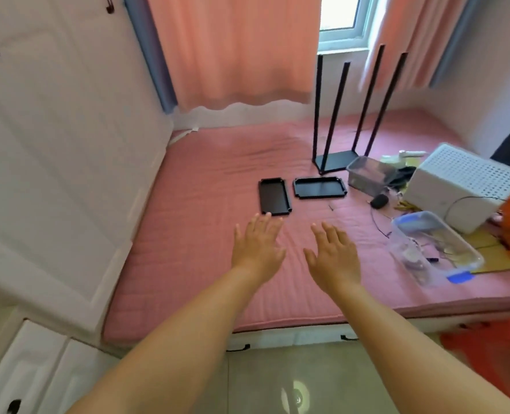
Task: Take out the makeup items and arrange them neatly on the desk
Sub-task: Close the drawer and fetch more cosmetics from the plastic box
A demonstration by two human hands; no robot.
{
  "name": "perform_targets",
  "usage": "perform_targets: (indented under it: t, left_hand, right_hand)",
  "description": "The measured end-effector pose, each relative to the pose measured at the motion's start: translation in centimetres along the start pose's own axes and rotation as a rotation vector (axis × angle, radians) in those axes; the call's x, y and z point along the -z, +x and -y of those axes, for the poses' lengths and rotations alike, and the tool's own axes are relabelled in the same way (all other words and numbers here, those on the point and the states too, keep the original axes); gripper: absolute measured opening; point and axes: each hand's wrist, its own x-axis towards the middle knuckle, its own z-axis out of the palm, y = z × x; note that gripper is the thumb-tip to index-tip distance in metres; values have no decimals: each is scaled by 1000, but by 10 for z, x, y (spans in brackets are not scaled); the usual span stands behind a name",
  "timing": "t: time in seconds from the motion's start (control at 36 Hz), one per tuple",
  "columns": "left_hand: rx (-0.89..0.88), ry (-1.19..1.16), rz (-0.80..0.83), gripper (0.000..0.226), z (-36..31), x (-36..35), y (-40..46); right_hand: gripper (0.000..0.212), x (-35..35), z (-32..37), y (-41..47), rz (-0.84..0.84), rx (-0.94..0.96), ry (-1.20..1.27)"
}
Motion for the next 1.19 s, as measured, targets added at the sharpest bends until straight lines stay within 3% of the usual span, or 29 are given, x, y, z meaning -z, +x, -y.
perform_targets:
  t: [0.22, 0.44, 0.92, 1.19]
  left_hand:
    - [-153, 17, 36, 61, -126, -26, 57]
    - [-299, 32, 121, 61, -208, -51, 106]
    - [-537, 74, 315, 59, -309, -117, 265]
    - [-520, 69, 391, 56, -366, -176, 336]
  right_hand:
    - [58, 27, -128, 15, -10, -174, 2]
    - [57, 30, -210, 30, 16, -360, 30]
    - [57, 9, -331, 131, 38, -677, 107]
    - [51, -26, -419, 187, 162, -716, 185]
